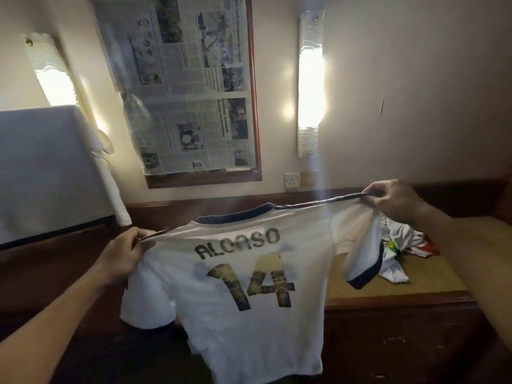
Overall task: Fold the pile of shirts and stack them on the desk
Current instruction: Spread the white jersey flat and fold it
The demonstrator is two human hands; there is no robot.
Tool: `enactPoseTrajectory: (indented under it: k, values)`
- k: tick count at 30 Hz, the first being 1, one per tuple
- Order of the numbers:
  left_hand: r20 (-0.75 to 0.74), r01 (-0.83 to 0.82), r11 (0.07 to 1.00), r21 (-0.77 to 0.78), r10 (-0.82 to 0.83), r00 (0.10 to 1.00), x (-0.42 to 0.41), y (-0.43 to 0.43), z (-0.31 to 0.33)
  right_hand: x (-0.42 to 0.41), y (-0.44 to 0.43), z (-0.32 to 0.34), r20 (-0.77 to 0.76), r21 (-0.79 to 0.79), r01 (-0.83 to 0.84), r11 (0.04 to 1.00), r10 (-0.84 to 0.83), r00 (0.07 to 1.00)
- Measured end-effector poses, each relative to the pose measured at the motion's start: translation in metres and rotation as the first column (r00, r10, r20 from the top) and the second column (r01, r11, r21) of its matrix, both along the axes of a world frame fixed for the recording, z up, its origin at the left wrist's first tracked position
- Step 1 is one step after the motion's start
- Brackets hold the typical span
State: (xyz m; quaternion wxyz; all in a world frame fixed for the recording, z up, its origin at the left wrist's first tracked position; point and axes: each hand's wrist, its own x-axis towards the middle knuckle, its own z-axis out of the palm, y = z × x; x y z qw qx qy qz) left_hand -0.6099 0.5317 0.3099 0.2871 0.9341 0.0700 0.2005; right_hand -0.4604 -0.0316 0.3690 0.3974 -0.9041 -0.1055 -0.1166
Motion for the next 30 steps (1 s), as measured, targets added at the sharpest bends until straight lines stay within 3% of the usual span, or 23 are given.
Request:
enactPoseTrajectory:
  k: [6,14,24,30]
  values:
    - [0.070,-0.085,0.996,0.004,0.084,0.994,-0.016,-0.019,0.003,0.003,-0.016,-0.020,-0.027,0.057,0.024,0.998,-0.023,0.999]
    - [-0.089,-0.122,0.981,0.150,0.136,0.987,-0.022,-0.022,-0.005,-0.002,-0.034,-0.034,-0.081,0.034,0.051,0.998,-0.048,0.996]
    - [-0.076,-0.171,0.985,0.027,0.172,0.982,0.001,-0.026,-0.018,0.011,-0.026,-0.050,-0.120,-0.068,0.117,0.991,-0.125,0.985]
    - [-0.083,-0.193,0.981,0.008,0.193,0.978,0.053,-0.009,-0.049,0.061,-0.008,-0.089,-0.183,-0.037,0.112,0.993,-0.117,0.976]
